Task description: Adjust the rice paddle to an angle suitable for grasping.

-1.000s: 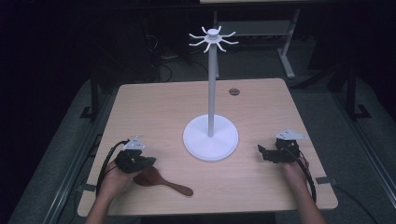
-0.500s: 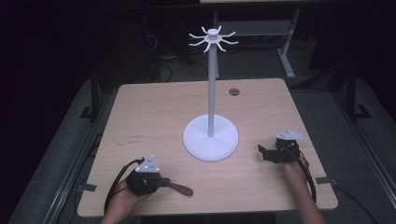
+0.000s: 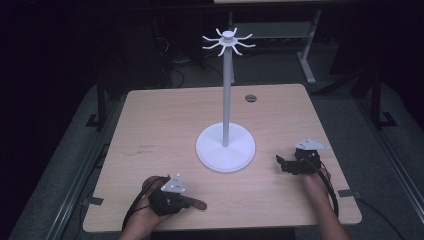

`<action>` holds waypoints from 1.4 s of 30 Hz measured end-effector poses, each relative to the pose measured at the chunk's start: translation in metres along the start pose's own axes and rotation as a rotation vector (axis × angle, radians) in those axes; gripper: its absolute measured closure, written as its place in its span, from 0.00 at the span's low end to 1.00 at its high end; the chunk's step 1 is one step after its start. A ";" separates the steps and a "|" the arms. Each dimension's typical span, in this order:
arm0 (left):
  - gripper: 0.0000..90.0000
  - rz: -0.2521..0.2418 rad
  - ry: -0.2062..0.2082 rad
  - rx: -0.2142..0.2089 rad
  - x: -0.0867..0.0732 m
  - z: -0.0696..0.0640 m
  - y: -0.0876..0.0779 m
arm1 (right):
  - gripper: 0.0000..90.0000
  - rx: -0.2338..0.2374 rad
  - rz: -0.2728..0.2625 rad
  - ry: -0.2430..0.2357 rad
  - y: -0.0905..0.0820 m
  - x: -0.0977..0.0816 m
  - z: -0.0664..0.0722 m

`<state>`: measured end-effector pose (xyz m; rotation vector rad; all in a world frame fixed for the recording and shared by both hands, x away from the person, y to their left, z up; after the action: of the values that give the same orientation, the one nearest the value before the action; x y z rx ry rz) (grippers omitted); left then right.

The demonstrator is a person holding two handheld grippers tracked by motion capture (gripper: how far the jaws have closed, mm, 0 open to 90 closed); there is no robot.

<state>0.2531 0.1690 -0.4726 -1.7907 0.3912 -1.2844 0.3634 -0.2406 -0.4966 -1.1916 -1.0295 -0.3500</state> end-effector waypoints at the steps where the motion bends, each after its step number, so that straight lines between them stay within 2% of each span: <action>1: 1.00 0.010 0.013 0.001 0.000 0.001 0.000 | 0.15 0.000 0.001 0.000 0.000 0.000 0.000; 6: 1.00 0.005 0.013 0.006 0.002 0.001 0.001 | 0.15 0.001 0.000 0.002 0.000 0.000 0.000; 8: 1.00 0.003 0.025 0.017 0.005 0.003 0.003 | 0.15 0.002 0.000 0.000 0.000 0.000 0.000; 9: 1.00 -0.008 0.008 0.017 0.005 0.003 0.005 | 0.15 0.001 0.001 0.000 0.000 0.000 0.000; 10: 1.00 -0.008 0.008 0.017 0.005 0.003 0.005 | 0.15 0.001 0.001 0.000 0.000 0.000 0.000; 13: 1.00 -0.010 0.024 0.026 0.009 0.006 0.008 | 0.15 -0.001 0.001 -0.002 0.000 0.000 0.000; 14: 1.00 -0.017 0.010 0.023 0.010 0.006 0.009 | 0.15 -0.001 0.001 -0.002 0.000 0.000 0.000; 15: 1.00 -0.005 0.032 0.029 0.012 0.009 0.010 | 0.15 -0.001 0.001 -0.002 0.000 0.000 0.000; 16: 1.00 -0.014 0.017 0.031 0.013 0.009 0.012 | 0.15 -0.001 0.001 -0.002 0.000 0.000 0.000; 20: 1.00 -0.017 0.022 0.051 0.017 0.015 0.014 | 0.15 0.000 0.002 -0.005 0.000 0.000 0.000; 23: 1.00 -0.027 0.003 0.061 0.020 0.021 0.018 | 0.15 0.000 0.003 -0.005 0.000 0.000 0.000; 29: 1.00 -0.014 0.019 0.093 0.028 0.031 0.023 | 0.15 -0.001 0.003 -0.004 0.000 0.000 0.000; 42: 1.00 -0.028 -0.026 0.146 0.037 0.052 0.027 | 0.15 0.001 0.003 -0.004 0.000 0.000 0.000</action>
<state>0.3209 0.1526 -0.4758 -1.6937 0.2521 -1.2750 0.3635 -0.2408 -0.4966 -1.1931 -1.0317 -0.3448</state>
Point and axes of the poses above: each handheld gripper's, and its own axes: y roughly forward along the jaws, x roughly out of its top, z roughly to its left, the point moved 3 cm from there along y, roughly forward along the jaws, and after that the axes turned 3 degrees about x, right-handed, at the moved point
